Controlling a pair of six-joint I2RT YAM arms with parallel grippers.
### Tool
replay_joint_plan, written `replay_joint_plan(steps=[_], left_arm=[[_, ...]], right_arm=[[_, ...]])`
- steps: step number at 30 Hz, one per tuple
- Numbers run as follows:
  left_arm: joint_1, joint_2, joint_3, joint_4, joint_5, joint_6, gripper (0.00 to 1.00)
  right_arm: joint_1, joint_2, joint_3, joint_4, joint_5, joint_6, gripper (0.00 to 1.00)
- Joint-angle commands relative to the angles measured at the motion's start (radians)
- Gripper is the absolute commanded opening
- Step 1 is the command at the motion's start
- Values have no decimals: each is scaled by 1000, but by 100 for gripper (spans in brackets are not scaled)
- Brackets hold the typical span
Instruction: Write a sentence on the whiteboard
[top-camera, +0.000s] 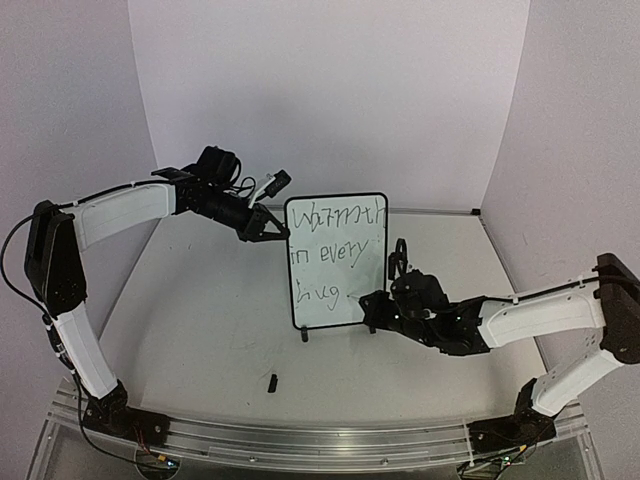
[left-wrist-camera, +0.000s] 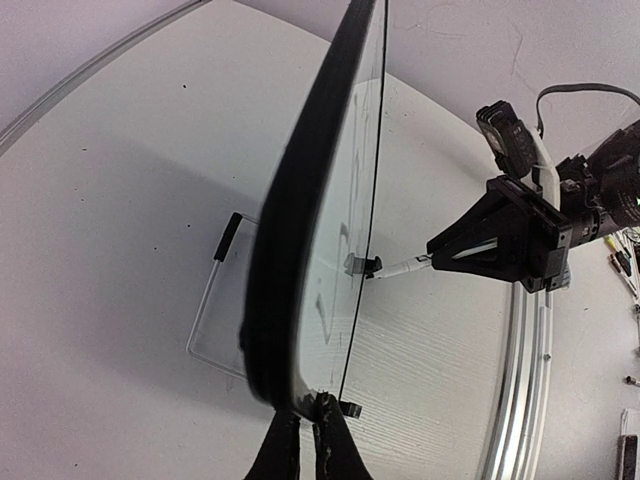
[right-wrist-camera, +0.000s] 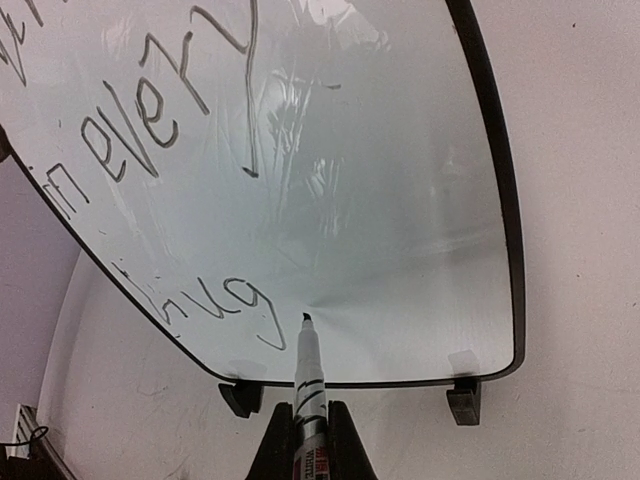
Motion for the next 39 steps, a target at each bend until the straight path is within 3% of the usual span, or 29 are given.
replay_joint_plan(steps=[1,31,39], left_arm=[[-8,-37,-11,-25,-39,43,0],[-7,-38,-10,-25,-41,44,0],[-5,-45,-10,-29,-55,46,0]], right_arm=[[-4,29,56,-13,36,-11,0],[-4,52,70,-15,78,-13,0],[-3,-152,0,-45,1,-123,0]])
